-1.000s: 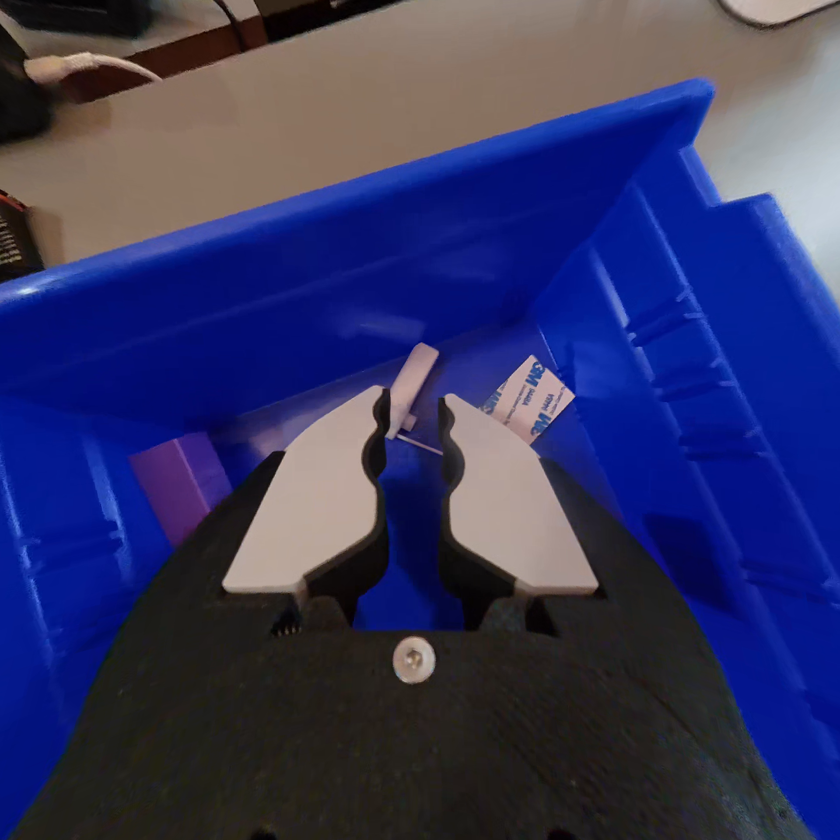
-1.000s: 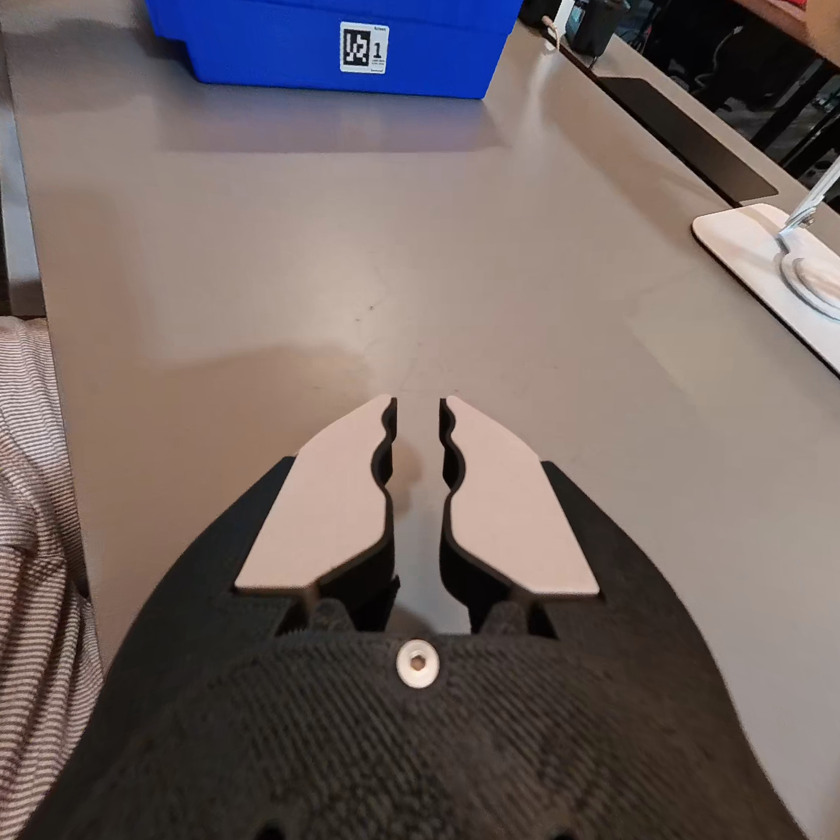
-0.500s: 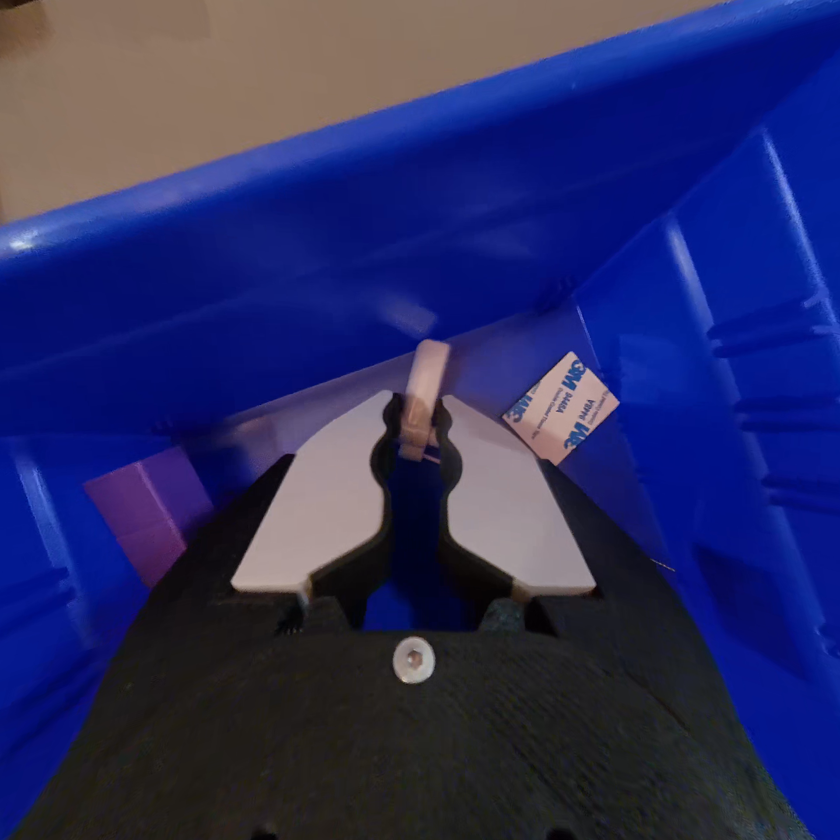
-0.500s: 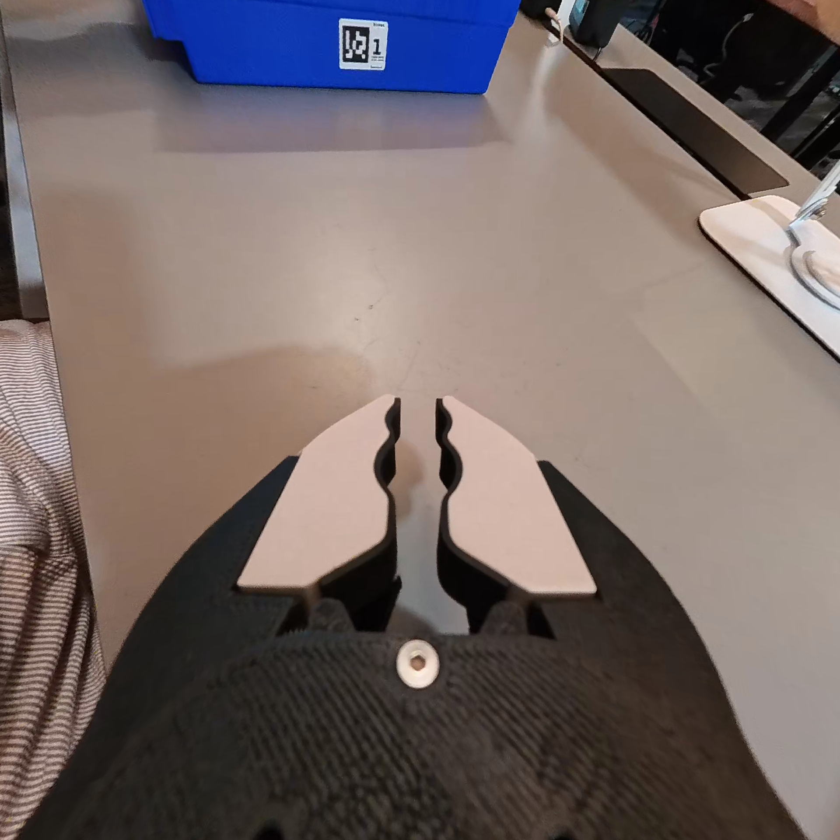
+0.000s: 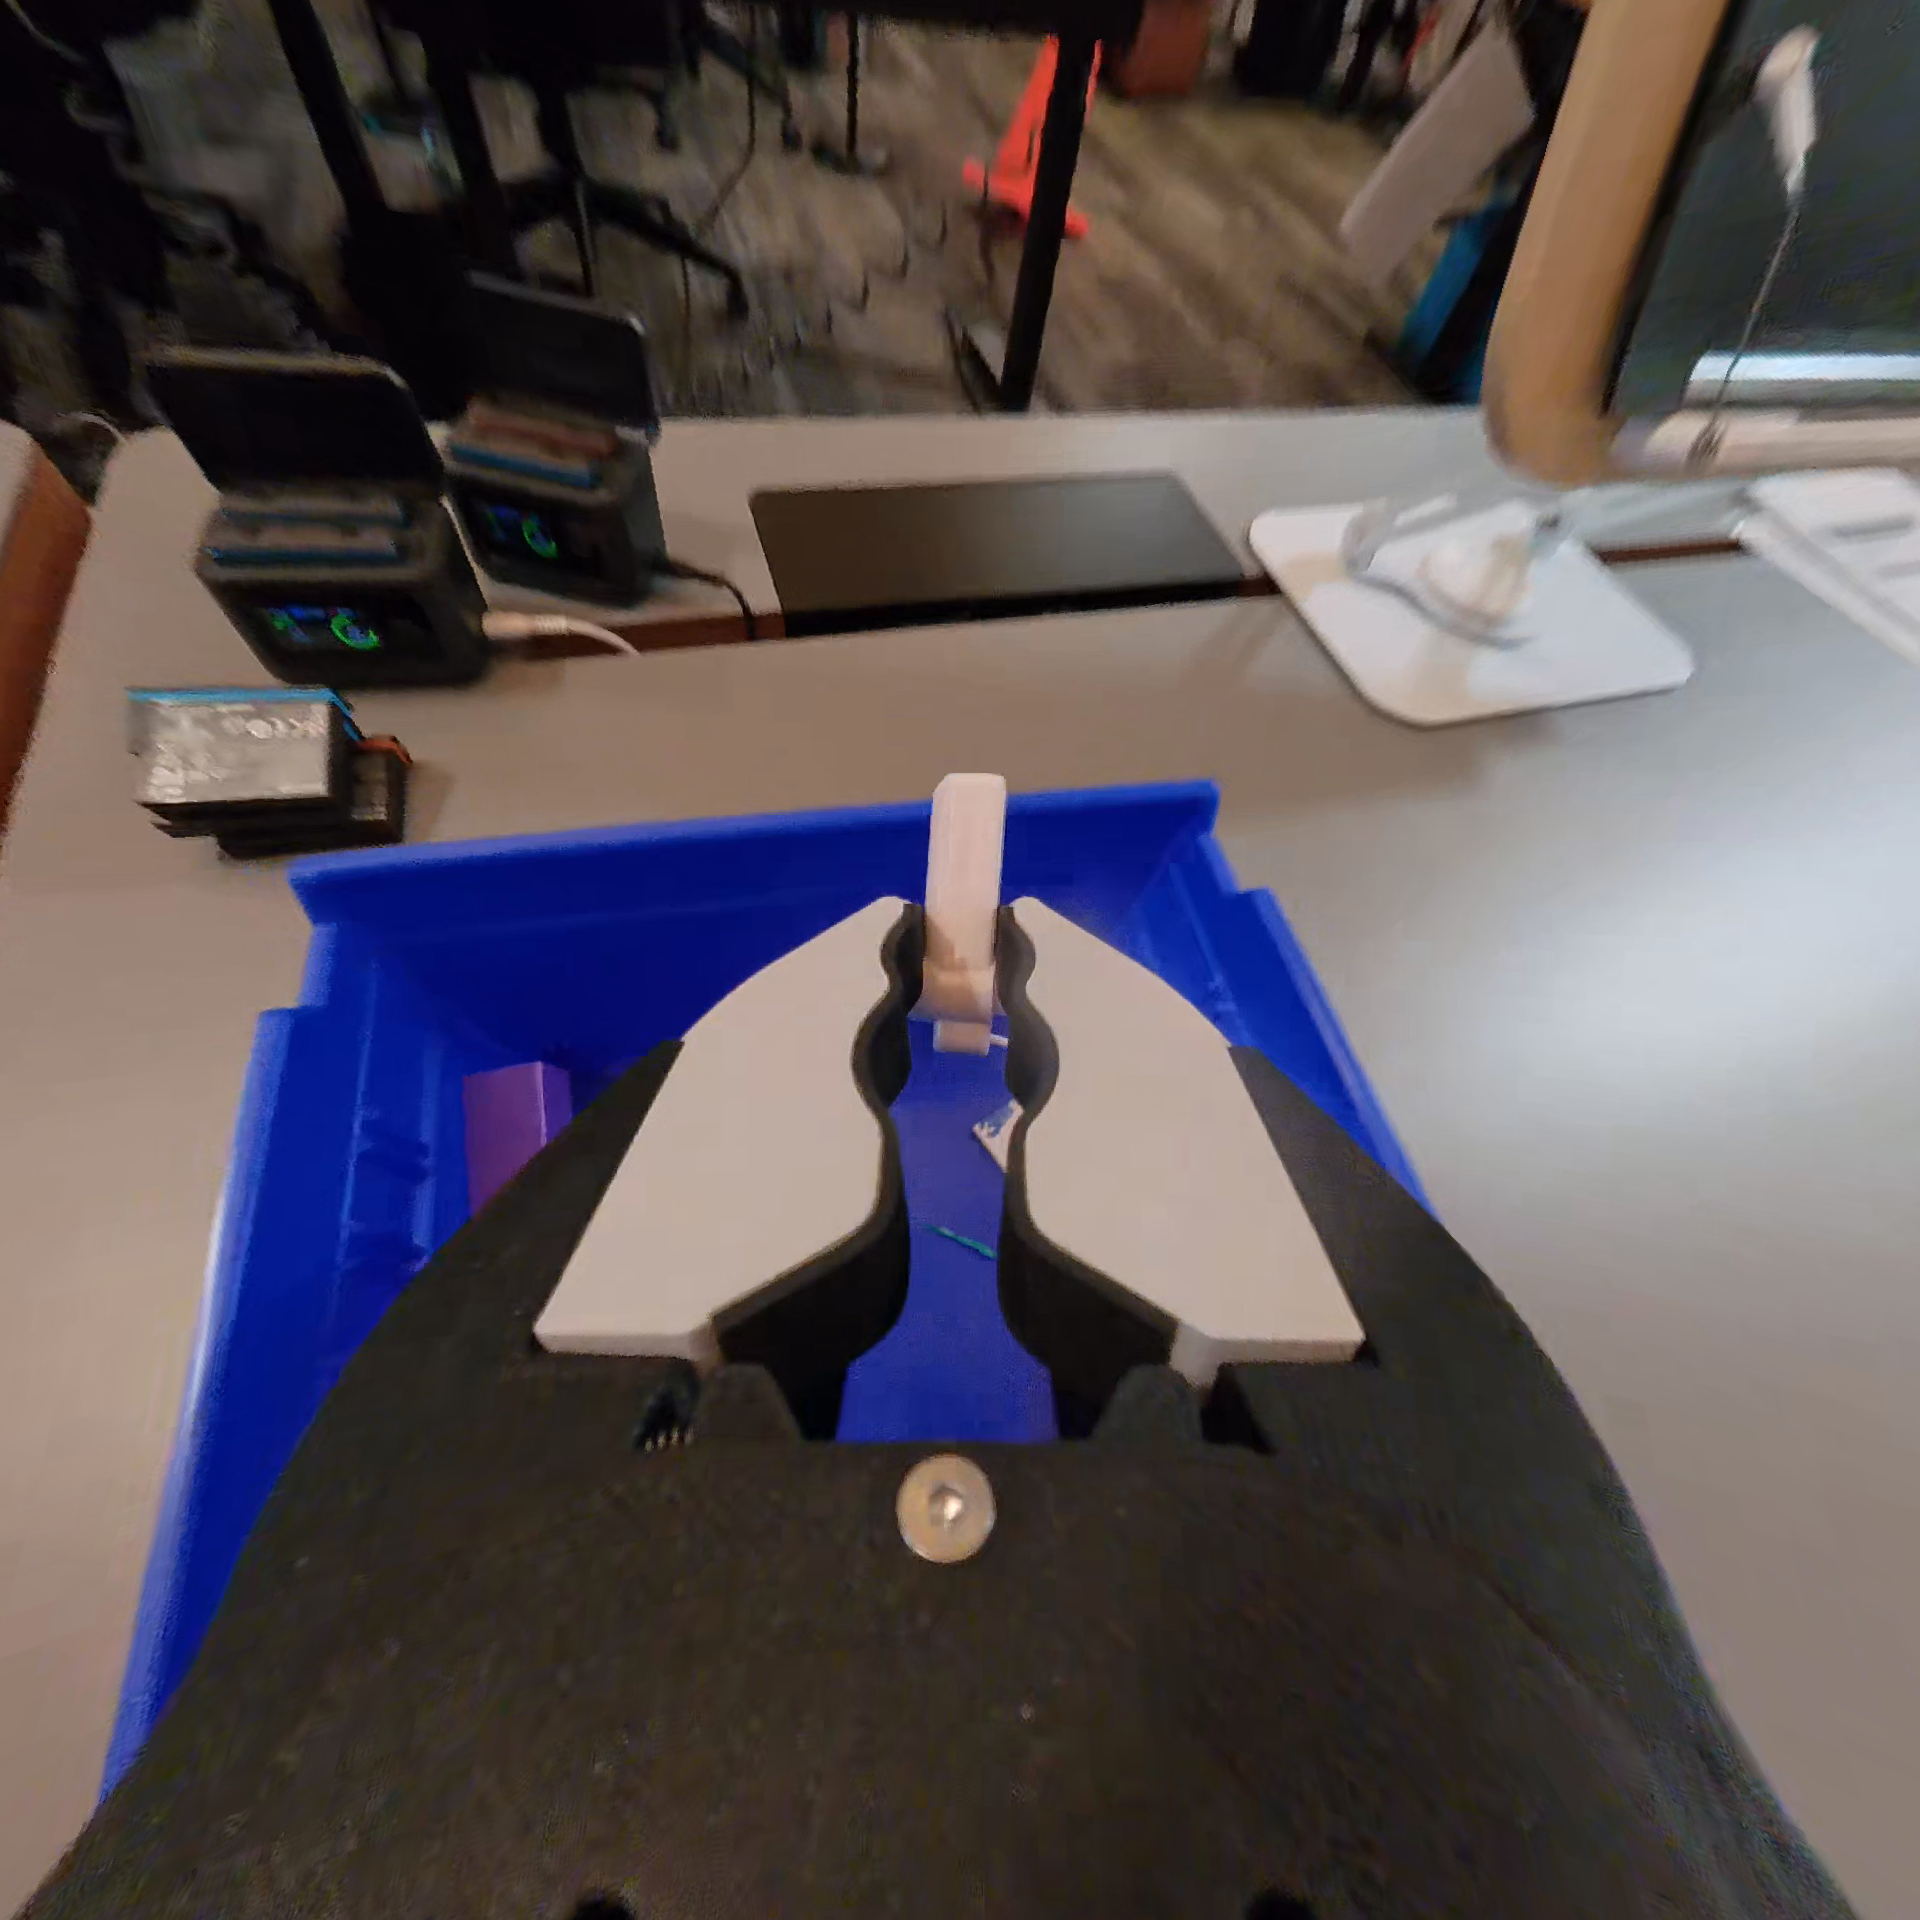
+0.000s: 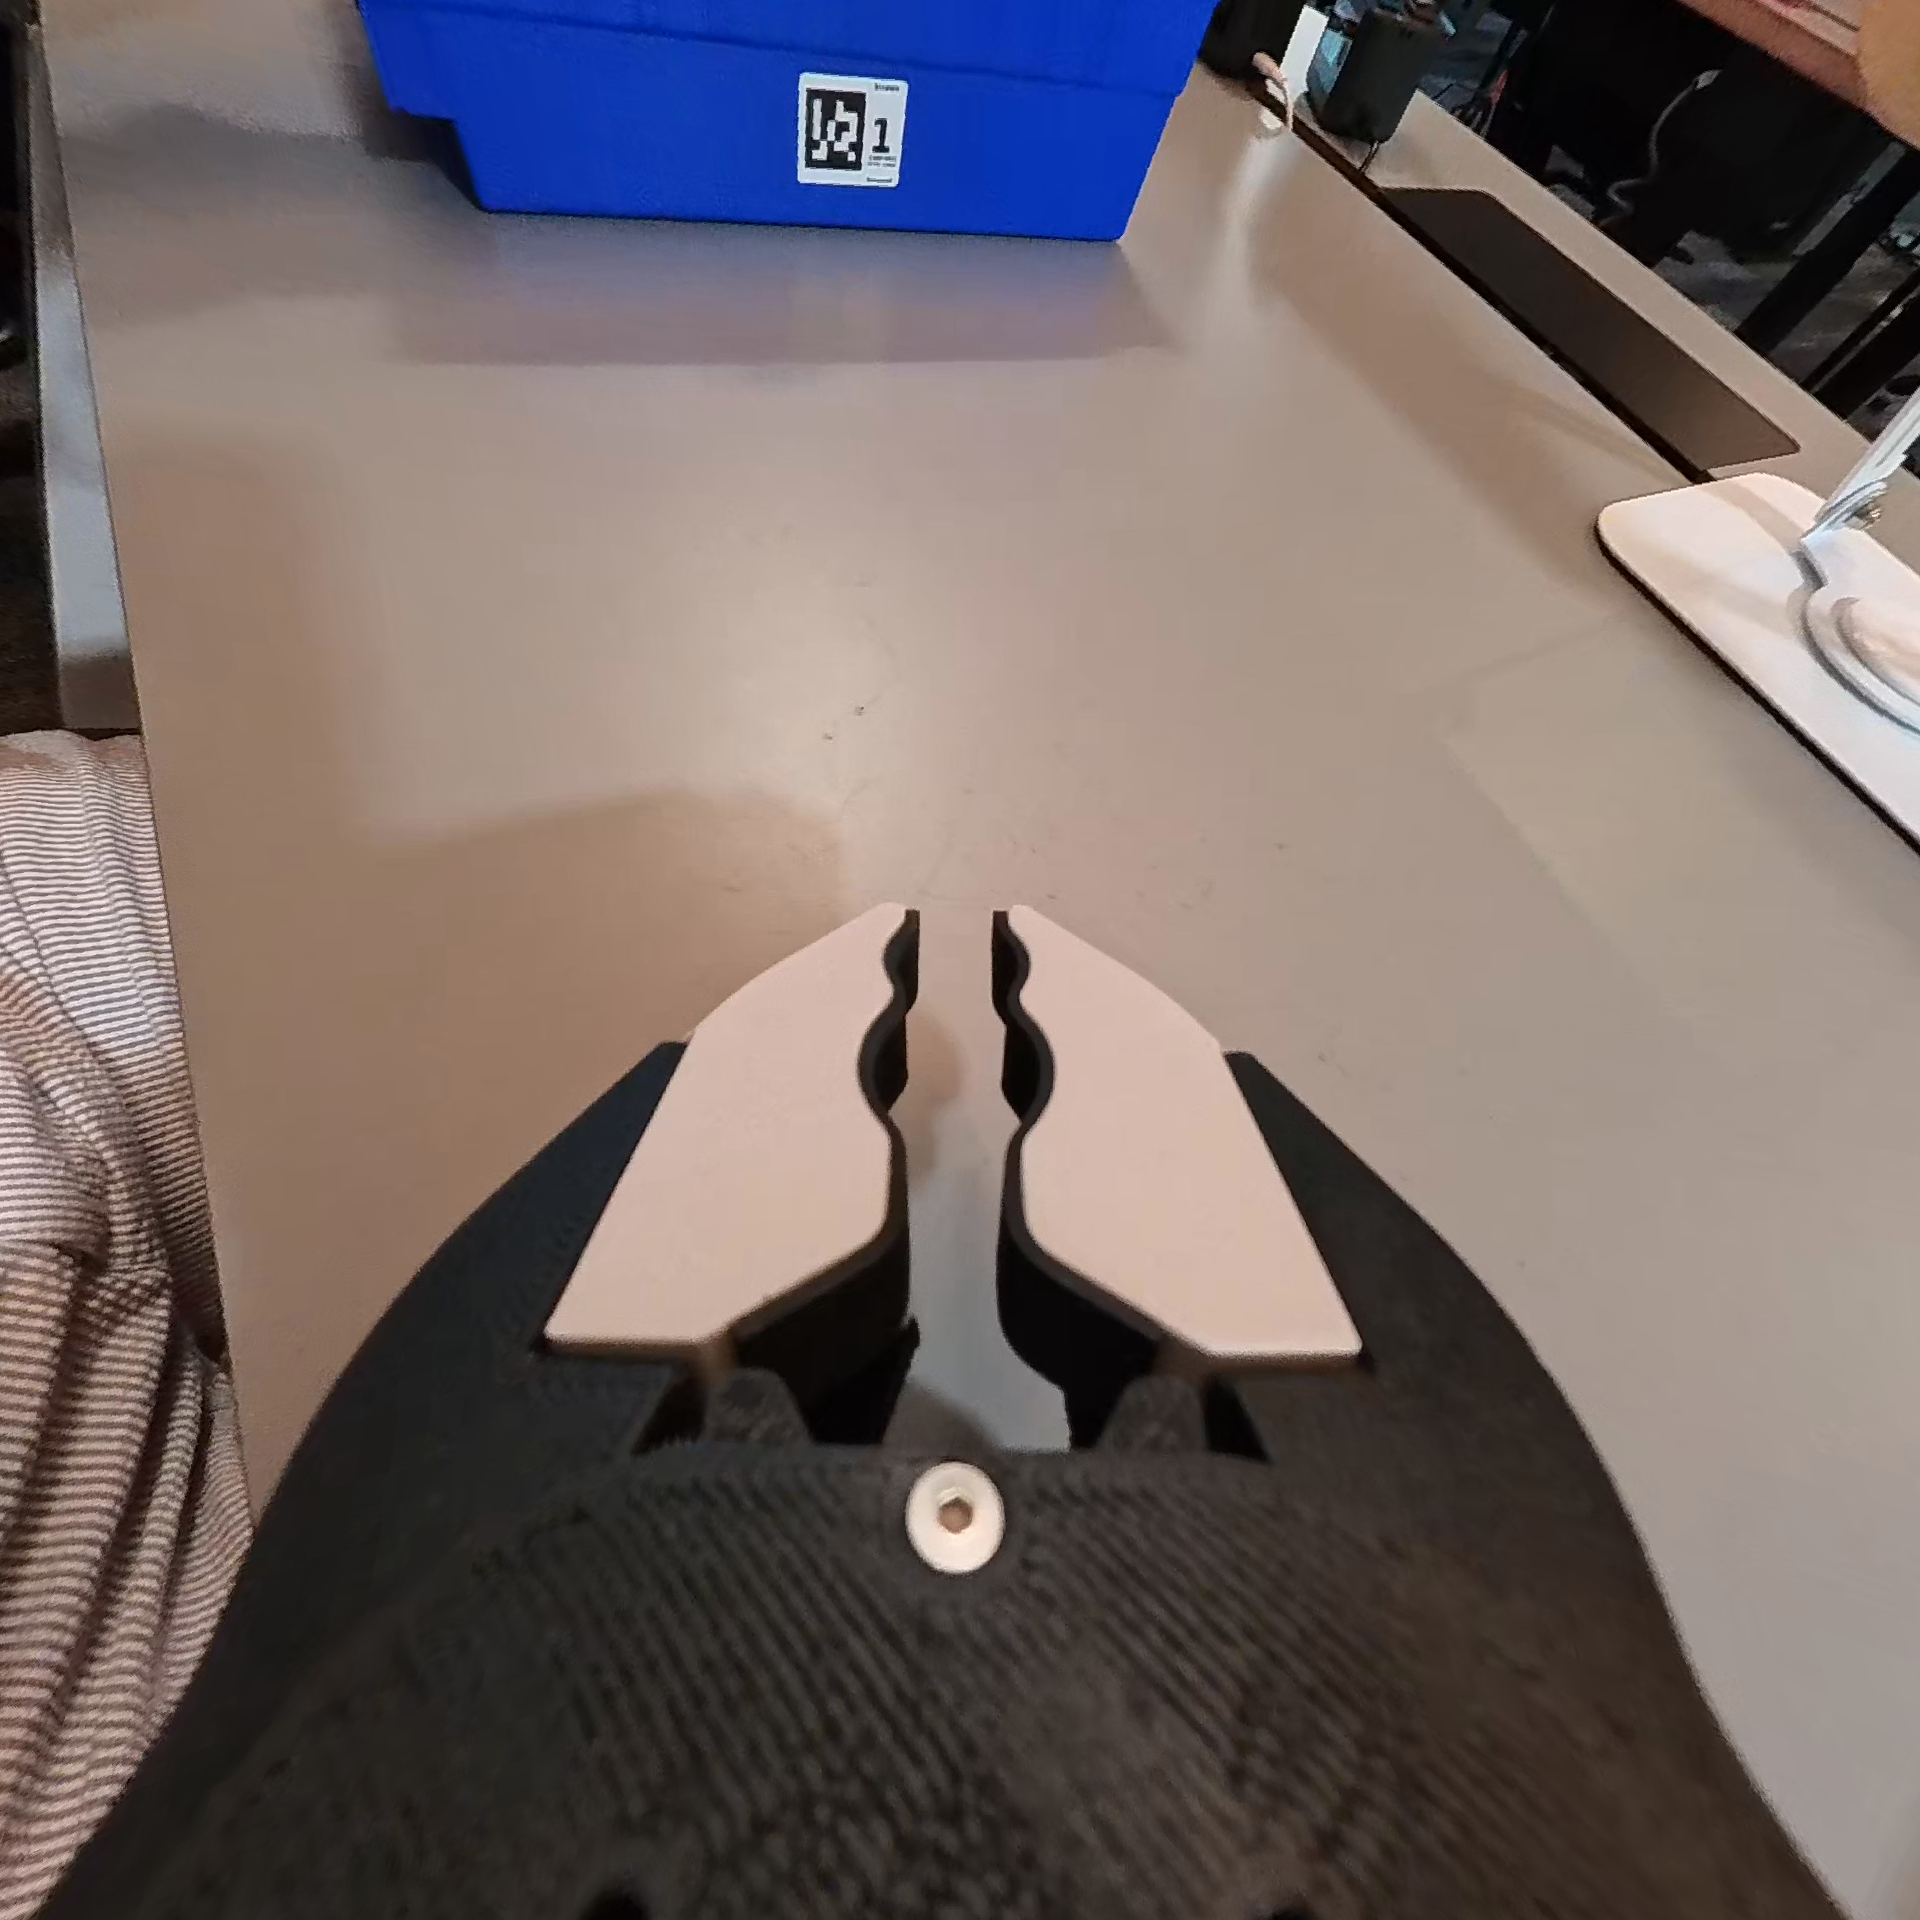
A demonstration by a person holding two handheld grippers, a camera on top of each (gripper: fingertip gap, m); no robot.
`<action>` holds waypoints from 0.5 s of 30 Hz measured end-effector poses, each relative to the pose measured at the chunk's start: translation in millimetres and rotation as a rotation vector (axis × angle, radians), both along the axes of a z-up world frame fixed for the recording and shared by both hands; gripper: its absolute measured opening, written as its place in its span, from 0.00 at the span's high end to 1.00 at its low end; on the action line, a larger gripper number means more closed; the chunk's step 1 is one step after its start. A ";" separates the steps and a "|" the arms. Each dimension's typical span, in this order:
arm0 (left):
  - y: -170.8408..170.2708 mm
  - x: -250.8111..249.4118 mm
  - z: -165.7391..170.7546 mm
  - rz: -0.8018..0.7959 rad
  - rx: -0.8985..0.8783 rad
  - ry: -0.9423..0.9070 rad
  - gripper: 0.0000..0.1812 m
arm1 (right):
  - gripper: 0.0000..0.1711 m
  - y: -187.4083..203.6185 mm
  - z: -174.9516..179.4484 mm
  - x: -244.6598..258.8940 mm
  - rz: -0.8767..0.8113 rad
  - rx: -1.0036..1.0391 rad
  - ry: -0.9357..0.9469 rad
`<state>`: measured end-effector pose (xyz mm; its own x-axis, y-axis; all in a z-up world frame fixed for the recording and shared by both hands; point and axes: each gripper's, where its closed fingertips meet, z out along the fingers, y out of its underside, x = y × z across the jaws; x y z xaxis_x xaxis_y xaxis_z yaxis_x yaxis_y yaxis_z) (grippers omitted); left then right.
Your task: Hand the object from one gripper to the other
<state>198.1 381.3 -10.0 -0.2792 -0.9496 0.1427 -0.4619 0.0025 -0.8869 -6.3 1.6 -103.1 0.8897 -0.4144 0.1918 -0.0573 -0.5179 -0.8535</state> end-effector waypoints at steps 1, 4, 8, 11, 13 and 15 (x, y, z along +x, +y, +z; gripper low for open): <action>0.9 -2.0 7.9 0.018 -0.016 -0.024 0.94 | 0.92 0.0 0.2 -0.1 0.001 0.001 -0.001; 8.1 -6.6 19.9 0.076 -0.029 -0.059 0.94 | 0.92 -0.1 1.0 -1.0 0.004 0.006 -0.004; 25.1 -12.8 31.0 0.164 -0.098 -0.112 0.94 | 0.92 -1.1 2.4 -4.0 0.006 0.018 0.004; 29.0 -21.9 40.6 0.181 -0.173 -0.148 0.94 | 0.92 -2.6 4.1 -5.0 0.002 0.033 0.012; 20.8 -30.4 51.4 0.149 -0.239 -0.183 0.94 | 0.92 -3.4 5.0 -4.2 -0.003 0.042 0.017; 4.0 -40.8 67.5 0.088 -0.312 -0.235 0.94 | 0.93 -3.9 5.0 -2.6 -0.011 0.045 0.025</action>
<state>157.3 385.4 57.5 -0.2582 -0.8923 0.3704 -0.2330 -0.3146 -0.9202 -8.9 -2.3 -98.1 0.8891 -0.4322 0.1507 -0.0842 -0.4780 -0.8743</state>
